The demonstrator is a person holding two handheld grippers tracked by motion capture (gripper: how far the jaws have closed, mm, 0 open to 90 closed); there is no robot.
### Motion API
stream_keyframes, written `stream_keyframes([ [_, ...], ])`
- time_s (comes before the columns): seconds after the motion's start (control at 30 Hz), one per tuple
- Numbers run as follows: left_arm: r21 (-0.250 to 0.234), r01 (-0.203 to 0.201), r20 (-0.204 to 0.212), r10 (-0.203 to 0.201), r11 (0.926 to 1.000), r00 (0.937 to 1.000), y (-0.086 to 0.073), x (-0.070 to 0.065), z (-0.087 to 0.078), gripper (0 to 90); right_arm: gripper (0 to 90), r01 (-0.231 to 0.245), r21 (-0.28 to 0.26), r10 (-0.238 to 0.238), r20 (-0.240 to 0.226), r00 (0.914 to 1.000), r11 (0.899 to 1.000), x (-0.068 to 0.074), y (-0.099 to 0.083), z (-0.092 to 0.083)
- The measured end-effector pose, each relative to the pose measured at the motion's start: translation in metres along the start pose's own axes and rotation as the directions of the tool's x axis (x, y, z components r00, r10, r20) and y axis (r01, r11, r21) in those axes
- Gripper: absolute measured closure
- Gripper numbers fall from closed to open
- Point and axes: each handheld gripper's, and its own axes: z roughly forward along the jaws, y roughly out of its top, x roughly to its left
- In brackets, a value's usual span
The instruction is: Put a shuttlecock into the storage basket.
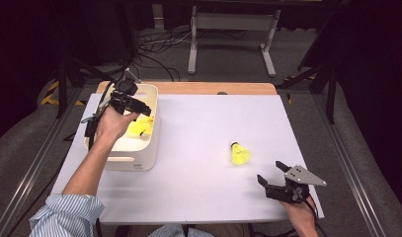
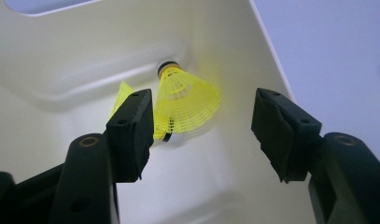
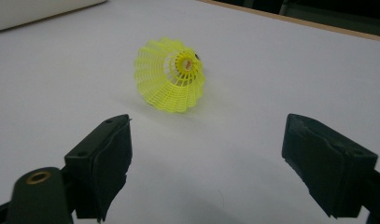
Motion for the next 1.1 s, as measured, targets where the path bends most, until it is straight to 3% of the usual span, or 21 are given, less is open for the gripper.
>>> stream_keyframes([
  [1.1, -0.052, -0.073, 0.020, 0.075, 0.9959, 0.9970, 0.009, -0.032, -0.013, 40.2, 16.6, 0.004, -0.001, -0.004, -0.001, 1.0000, 1.000, 0.000, 0.000, 0.000],
])
